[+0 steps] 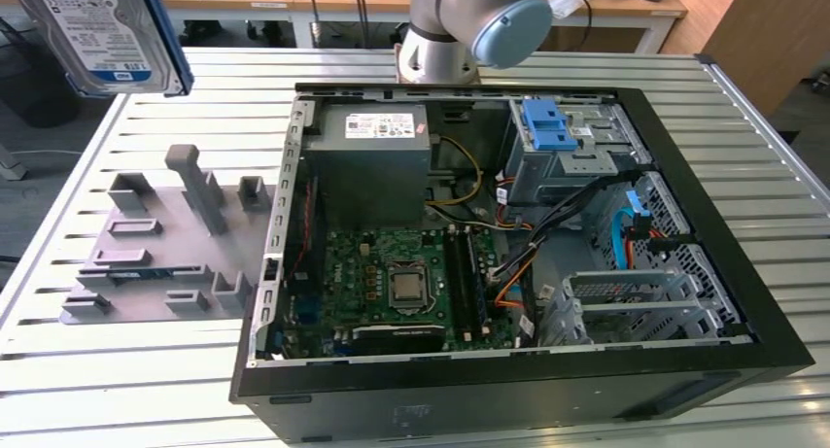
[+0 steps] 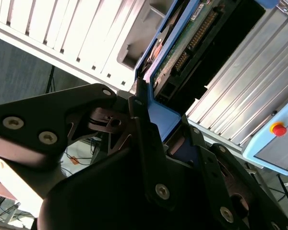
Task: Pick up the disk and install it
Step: 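Pick up the disk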
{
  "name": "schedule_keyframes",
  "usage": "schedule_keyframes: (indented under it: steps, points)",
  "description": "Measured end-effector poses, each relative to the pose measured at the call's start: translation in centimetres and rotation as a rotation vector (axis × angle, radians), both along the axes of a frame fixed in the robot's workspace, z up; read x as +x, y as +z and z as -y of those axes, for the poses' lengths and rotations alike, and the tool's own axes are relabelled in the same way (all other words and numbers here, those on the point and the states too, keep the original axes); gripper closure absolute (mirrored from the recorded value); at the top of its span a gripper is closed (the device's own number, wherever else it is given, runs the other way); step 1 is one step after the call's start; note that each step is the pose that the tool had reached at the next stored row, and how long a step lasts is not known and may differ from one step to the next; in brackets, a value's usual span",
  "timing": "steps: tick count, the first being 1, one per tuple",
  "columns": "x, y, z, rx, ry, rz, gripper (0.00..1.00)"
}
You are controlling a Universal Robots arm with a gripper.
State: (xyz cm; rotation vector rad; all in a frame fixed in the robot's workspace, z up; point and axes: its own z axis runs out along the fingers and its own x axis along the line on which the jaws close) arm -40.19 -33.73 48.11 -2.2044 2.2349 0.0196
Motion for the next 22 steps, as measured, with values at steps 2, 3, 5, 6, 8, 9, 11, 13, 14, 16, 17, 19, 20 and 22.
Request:
schedule_keyframes:
  steps: [2,3,5,6,8,9,11,13,14,16,17,19,20,22]
  points:
    - [0.19,0.00,0.05,-0.0001,0.000,-0.0001,0.64]
    - [0.29,0.00,0.08,-0.0001,0.000,-0.0001,0.64]
    - [0.50,0.00,0.11,-0.0001,0.000,-0.0002,0.64]
    - [0.60,0.00,0.13,-0.0001,0.000,-0.0002,0.64]
    - [0.78,0.00,0.15,-0.0001,0.000,-0.0003,0.64]
    - [0.87,0.00,0.16,-0.0001,0.000,-0.0004,0.64]
    - [1.08,0.00,0.18,-0.0001,0.000,-0.0006,0.64]
    - [1.28,0.00,0.20,-0.0001,0.000,-0.0007,0.64]
    - [1.36,0.00,0.22,-0.0001,0.000,-0.0007,0.64]
    - [1.53,0.00,0.25,-0.0001,0.000,-0.0007,0.64]
    - [1.62,0.00,0.27,-0.0001,0.000,-0.0008,0.64]
    - [1.79,0.00,0.31,-0.0001,0.000,-0.0009,0.64]
    - [1.87,0.00,0.32,-0.0001,0.000,-0.0008,0.64]
    - [2.02,0.00,0.36,-0.0001,0.000,-0.0008,0.64]
